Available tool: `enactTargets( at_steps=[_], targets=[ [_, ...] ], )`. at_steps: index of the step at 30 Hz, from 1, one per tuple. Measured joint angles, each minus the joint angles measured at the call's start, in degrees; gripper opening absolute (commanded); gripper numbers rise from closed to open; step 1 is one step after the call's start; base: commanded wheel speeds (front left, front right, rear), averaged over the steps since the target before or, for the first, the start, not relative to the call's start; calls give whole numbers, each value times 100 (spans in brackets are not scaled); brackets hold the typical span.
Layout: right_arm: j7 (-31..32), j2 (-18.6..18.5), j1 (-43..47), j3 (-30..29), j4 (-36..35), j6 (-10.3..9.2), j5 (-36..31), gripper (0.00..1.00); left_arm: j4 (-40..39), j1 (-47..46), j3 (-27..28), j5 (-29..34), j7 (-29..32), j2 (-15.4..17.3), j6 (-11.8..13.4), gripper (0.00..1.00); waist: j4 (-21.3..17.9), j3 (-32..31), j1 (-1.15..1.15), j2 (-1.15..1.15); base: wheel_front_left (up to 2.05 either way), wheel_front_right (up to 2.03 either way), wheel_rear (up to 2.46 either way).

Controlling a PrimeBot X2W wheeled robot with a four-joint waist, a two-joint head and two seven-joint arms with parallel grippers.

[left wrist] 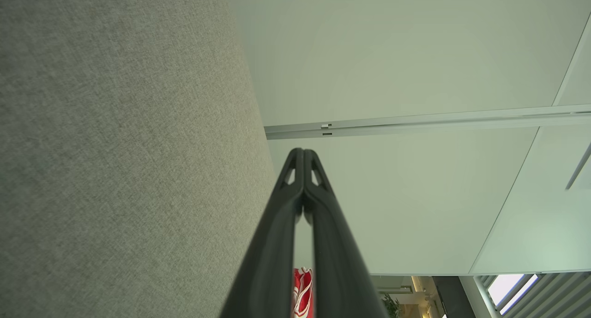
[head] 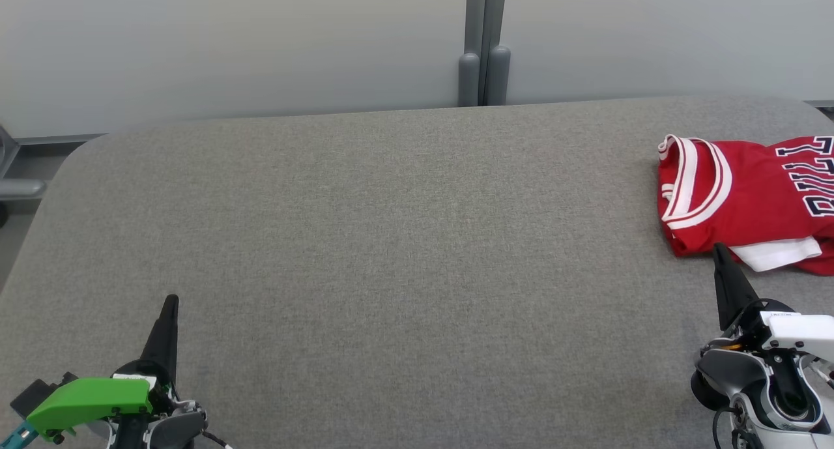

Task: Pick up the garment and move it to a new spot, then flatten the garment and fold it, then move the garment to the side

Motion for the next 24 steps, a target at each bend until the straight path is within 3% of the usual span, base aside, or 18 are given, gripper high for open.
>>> enactTargets(
  at_steps=[24],
  targets=[
    [0,1,-4,-5,18,15,-1,0,16,-7,5,0,1,0,-4,0,0,-1,0,0,0,0,0]
  ],
)
